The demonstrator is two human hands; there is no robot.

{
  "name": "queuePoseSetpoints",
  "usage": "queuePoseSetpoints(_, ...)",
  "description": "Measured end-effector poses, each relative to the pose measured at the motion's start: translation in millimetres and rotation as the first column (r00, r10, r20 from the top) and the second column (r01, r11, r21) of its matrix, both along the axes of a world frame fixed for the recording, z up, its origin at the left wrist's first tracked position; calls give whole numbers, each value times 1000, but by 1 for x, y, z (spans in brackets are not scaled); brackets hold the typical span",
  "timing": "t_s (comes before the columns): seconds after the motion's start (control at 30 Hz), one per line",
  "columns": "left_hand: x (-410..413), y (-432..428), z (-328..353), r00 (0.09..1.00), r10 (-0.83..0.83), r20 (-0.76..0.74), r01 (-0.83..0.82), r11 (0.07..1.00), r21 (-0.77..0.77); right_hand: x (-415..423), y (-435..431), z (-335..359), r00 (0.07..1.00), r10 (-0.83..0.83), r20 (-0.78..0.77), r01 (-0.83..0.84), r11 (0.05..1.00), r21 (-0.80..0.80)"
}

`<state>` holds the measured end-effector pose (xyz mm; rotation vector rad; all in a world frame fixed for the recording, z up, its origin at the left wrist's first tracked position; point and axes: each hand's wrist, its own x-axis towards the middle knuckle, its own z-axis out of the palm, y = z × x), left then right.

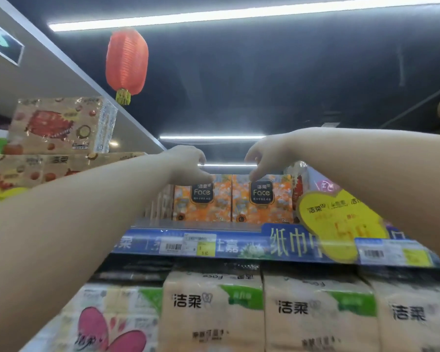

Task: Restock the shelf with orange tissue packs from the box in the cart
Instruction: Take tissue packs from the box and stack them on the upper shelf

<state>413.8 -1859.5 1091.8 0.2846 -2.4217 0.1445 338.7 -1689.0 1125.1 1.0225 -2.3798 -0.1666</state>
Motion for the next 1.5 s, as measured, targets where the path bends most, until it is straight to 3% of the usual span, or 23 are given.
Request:
queuePoseSetpoints(0.37,109,20,-72,972,-187,144,184,982,32,137,40,-65,974,-183,135,189,982,-31)
queuePoseSetpoints(0.87,164,158,-152,812,-475,338,473,876,95,269,184,-144,789,-506,350,521,852,57)
queuePoseSetpoints(1.13,193,333,-219,616,-662,426,662,728,175,342,349,-213,578,-693,431,707,689,159)
queuePoseSetpoints(1.3,222,458,-266,456,-714,531,723,645,246,399,461,-250,459,-722,518,755,624,201)
queuePoseSetpoints(1.5,263,590,-321,328,-736,592,746,586,316,454,584,-293,362,-727,583,795,567,214)
